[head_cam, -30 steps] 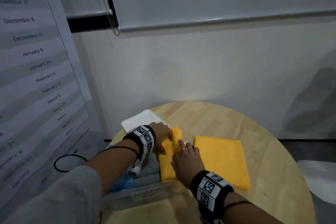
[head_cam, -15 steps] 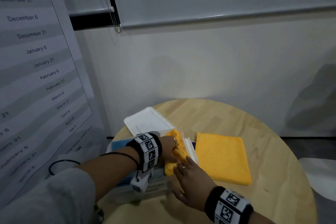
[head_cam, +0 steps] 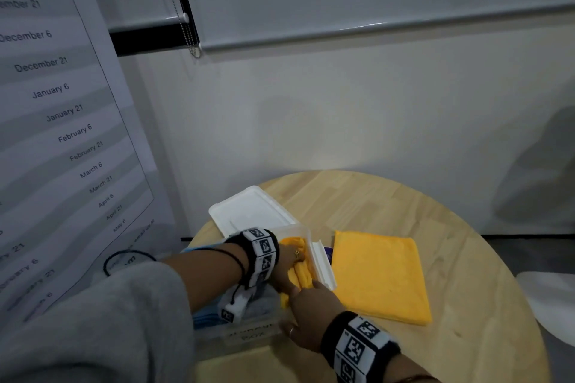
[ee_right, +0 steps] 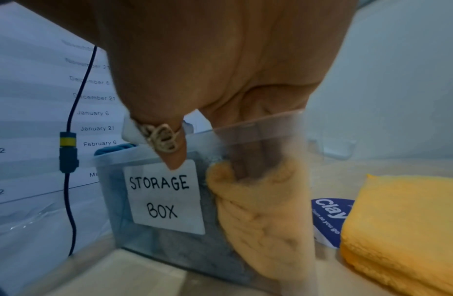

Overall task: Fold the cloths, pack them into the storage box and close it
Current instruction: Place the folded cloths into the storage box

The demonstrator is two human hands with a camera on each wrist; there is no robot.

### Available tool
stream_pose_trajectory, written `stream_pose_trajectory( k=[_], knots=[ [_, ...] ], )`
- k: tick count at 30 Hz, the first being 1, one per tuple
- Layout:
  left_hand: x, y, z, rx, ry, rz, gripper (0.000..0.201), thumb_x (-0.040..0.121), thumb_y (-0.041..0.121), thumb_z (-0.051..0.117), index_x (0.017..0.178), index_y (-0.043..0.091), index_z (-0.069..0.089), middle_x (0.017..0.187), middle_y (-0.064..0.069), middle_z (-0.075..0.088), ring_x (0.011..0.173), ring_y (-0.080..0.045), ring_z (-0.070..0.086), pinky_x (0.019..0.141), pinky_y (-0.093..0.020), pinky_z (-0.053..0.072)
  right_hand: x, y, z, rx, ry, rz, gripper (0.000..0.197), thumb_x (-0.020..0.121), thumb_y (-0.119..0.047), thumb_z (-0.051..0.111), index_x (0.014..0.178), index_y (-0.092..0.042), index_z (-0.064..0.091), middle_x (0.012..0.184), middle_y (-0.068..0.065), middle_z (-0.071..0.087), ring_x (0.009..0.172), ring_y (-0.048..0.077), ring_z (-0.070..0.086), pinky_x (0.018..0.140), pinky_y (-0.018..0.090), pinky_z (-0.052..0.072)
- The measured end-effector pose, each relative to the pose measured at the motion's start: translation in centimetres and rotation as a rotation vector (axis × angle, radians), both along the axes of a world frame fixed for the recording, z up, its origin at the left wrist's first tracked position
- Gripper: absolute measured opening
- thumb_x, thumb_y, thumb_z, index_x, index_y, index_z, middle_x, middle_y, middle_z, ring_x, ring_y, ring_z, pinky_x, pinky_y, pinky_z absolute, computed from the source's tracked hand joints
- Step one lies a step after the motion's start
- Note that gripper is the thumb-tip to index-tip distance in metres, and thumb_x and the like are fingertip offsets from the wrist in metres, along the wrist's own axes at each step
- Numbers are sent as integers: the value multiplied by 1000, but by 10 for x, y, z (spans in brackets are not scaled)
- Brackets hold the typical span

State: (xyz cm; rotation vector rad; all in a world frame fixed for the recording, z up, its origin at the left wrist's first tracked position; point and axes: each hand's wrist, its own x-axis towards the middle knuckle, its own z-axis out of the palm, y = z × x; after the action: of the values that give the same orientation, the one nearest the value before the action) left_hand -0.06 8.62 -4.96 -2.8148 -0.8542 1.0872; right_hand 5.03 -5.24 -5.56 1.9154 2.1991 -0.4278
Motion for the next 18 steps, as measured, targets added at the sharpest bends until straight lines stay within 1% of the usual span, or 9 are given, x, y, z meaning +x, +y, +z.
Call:
stream_pose_trajectory(
  k=[2,4,6,8,9,11,13,15,18],
  knots=[
    [0,11,29,-76,-55,41,57,88,41,61,133,8,47,136,-14,50,120,-30,51,101,-39,42,3,-4,0,130,-31,19,49,93,-44,41,116,-2,51,110,19,58,103,35,53,110,49,25],
    [-2,21,29,1,-109,11,50,86,42,63,121,7,57,123,-13,61,108,-27,58,93,-36,48,4,-9,-2,127,-91,23,51,92,-46,44,122,-5,47,112,18,58,107,35,52,114,56,11],
    [-5,15,12,85,39,-59,79,79,63,58,135,10,44,139,-16,44,119,-31,50,99,-46,44,2,-12,-3,92,-140,29,59,92,-50,42,135,-10,38,111,16,60,110,36,52,111,64,-7],
    [-8,10,-9,251,128,-148,100,73,74,53,149,21,16,154,-10,15,133,-35,33,105,-53,34,1,-9,0,104,-177,33,64,92,-56,34,144,-18,30,109,17,62,118,38,47,105,65,-20],
    [-11,10,-10,292,139,-190,103,73,71,58,150,26,9,155,-9,10,136,-35,28,107,-53,31,1,-8,1,103,-190,34,64,92,-58,32,144,-21,32,109,18,63,124,40,41,104,65,-24],
    [-9,8,-17,268,184,-193,103,70,52,75,149,23,16,154,-10,19,138,-30,28,111,-48,30,1,-3,3,79,-222,48,62,91,-60,32,137,-20,45,111,20,62,132,43,29,98,62,-31],
    [-4,8,-19,253,231,-168,117,64,45,83,151,27,7,157,-8,12,142,-29,19,111,-49,30,-1,1,8,5,-256,66,62,90,-60,36,127,-13,55,111,21,62,133,46,26,93,60,-34],
    [-1,10,-20,268,329,-210,132,61,47,82,145,39,-19,157,-6,-14,144,-35,2,107,-58,31,-3,4,16,-52,-251,69,62,91,-56,39,129,-8,53,116,22,61,134,47,25,97,62,-31],
    [-6,13,-19,219,296,-262,130,64,42,82,144,38,-21,156,-11,-16,143,-37,3,106,-59,32,-6,6,37,-86,-252,87,60,94,-51,41,136,-7,45,132,24,52,135,45,24,106,63,-22]
  ],
)
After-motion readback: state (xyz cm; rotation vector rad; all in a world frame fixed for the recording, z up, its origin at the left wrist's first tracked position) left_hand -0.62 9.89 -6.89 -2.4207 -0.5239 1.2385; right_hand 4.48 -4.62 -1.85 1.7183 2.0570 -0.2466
